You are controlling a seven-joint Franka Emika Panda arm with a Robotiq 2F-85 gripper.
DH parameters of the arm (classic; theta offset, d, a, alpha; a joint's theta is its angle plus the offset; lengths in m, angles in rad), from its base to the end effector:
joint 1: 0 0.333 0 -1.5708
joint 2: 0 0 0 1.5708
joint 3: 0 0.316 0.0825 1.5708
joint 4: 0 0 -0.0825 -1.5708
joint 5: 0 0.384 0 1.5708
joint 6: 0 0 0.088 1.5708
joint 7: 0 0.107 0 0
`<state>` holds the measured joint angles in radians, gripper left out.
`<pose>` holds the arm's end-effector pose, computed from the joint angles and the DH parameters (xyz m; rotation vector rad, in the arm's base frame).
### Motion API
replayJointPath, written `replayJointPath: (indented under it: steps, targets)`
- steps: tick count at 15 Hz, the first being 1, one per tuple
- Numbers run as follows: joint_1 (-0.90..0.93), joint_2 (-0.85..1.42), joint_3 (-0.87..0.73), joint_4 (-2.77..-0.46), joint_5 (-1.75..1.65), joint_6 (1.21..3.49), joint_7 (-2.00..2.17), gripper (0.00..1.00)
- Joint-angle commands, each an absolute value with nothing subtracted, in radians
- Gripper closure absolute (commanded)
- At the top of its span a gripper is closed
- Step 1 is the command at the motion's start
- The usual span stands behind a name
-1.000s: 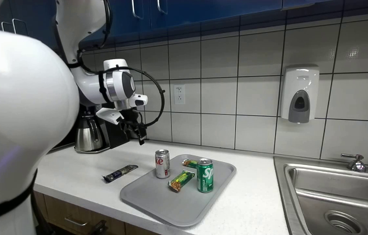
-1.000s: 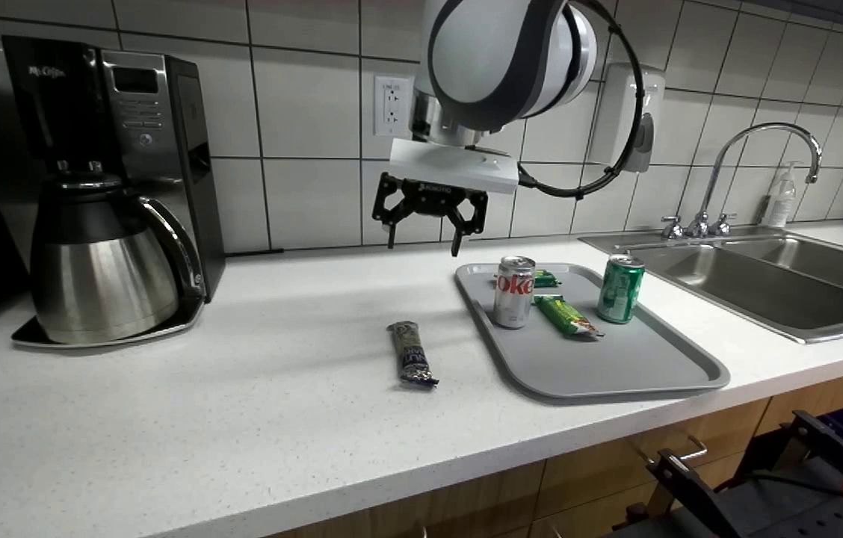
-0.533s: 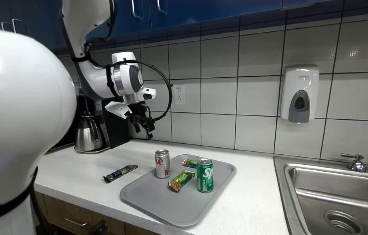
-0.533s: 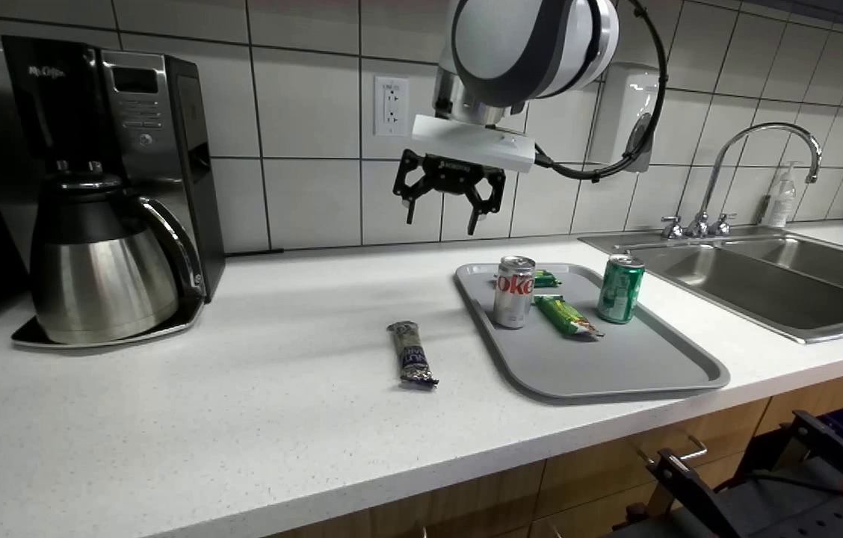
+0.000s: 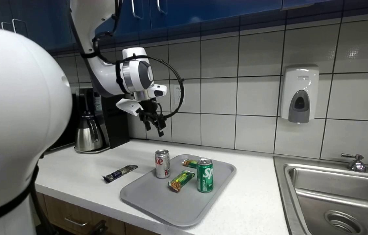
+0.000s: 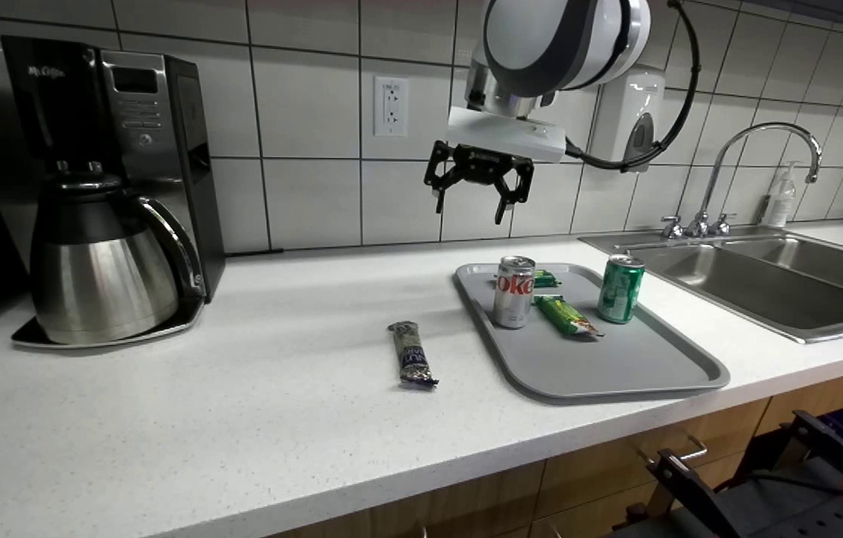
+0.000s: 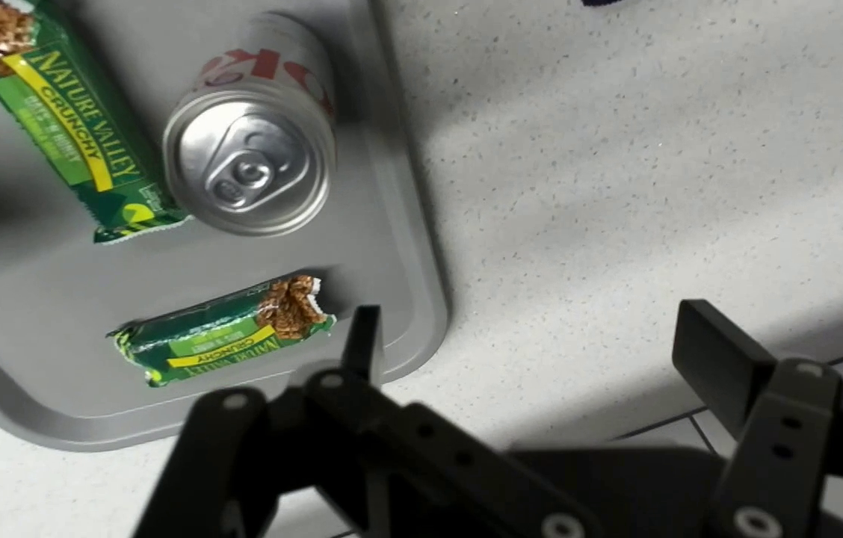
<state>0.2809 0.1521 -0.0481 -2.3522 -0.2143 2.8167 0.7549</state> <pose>0.5229 0.1348 0.2979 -3.0073 0.4975 -0.4978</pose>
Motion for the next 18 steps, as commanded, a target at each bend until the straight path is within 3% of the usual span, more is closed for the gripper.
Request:
replayJointPath:
  steps: [1,18]
  targets:
    - [0.22,0.088,-0.023,-2.401,-0.184,2.796,0.672,0.0]
    - [0.046,0.028,-0.04,-2.489,0.002,2.788,0.259,0.0]
